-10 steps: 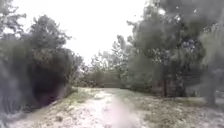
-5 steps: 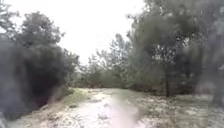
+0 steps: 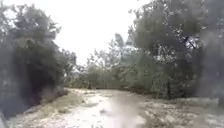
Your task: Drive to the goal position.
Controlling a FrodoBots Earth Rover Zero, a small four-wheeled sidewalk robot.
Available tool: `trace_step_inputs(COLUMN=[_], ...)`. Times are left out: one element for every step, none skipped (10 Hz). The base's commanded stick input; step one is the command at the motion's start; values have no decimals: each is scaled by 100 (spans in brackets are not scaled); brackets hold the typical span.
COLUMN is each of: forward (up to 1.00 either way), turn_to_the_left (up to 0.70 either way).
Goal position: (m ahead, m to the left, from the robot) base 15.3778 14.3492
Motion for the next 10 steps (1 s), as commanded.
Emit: trace_step_inputs(forward=[85, 85, 85, 85, 85, 85, 85, 85, 85, 85], turn_to_the_left=[0, 0, 25, 24, 2, 6, 31, 33, 10, 10])
